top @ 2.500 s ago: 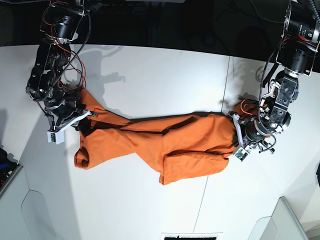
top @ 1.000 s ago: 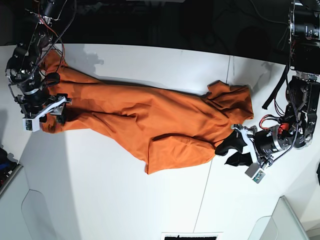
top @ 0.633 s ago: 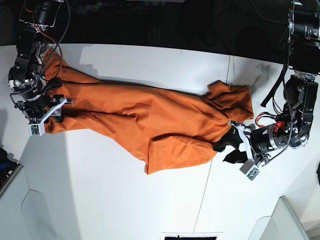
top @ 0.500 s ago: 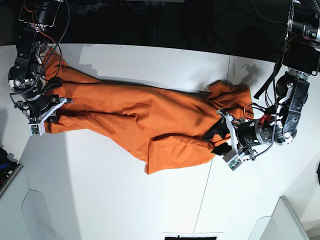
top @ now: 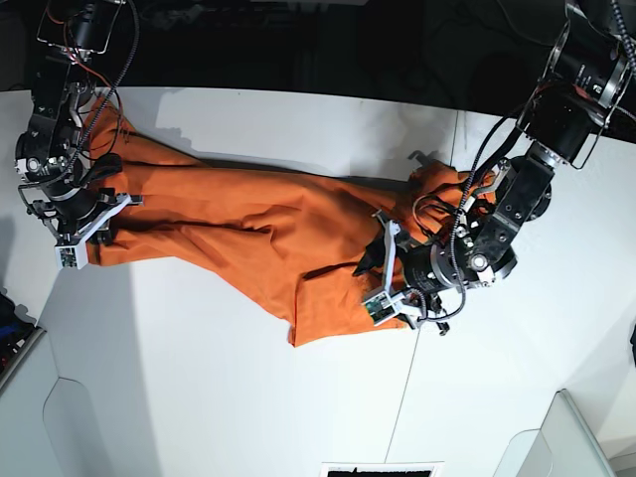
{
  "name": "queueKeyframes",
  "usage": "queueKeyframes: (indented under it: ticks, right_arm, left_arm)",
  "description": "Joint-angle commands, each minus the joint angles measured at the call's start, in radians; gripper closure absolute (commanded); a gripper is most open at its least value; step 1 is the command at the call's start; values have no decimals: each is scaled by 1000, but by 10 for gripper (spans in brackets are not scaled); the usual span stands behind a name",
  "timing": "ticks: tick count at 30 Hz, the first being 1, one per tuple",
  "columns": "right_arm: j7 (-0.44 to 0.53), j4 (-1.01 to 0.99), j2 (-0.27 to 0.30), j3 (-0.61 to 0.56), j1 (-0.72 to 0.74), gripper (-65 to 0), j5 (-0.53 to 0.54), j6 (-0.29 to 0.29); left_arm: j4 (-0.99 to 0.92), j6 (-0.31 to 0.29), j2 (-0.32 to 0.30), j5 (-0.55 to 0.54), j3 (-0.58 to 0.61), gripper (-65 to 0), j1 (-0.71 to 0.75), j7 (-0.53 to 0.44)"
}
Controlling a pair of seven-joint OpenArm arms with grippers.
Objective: Layout the t-shirt on the table in an organized manner, then fold the t-shirt properly
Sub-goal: 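Grasp the bunched shirt fabric with the left gripper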
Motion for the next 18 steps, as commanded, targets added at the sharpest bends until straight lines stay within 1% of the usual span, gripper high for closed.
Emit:
queueKeyframes:
  ticks: [1,4,8,12,14,15,18]
  right_arm:
    - [13,16,11,3,14,-57,9,-6]
    - [3,16,11,3,14,-57,9,-6]
    - [3,16,11,3,14,-57,9,-6]
    - [4,16,11,3,14,-57,21,-6]
    - [4,16,10,3,14,-57,27,-6]
    - [4,16,10,3,14,-57,27,-6]
    - [3,16,10,3,14,-57,27,-6]
  left_arm:
    - [14,19,1,18,2,-380,-38,-18]
    - [11,24,16,69,41,-380,-60,-18]
    - [8,23,16,144,104,-380,-65,-34]
    - [8,13,17,152,159,-380,-65,-36]
    - [8,13,17,173,172,-380,-65,-56]
    - [8,23,17,184,180,-380,-65,-60]
    - [-2,114,17,216,188,-380,-66,-63]
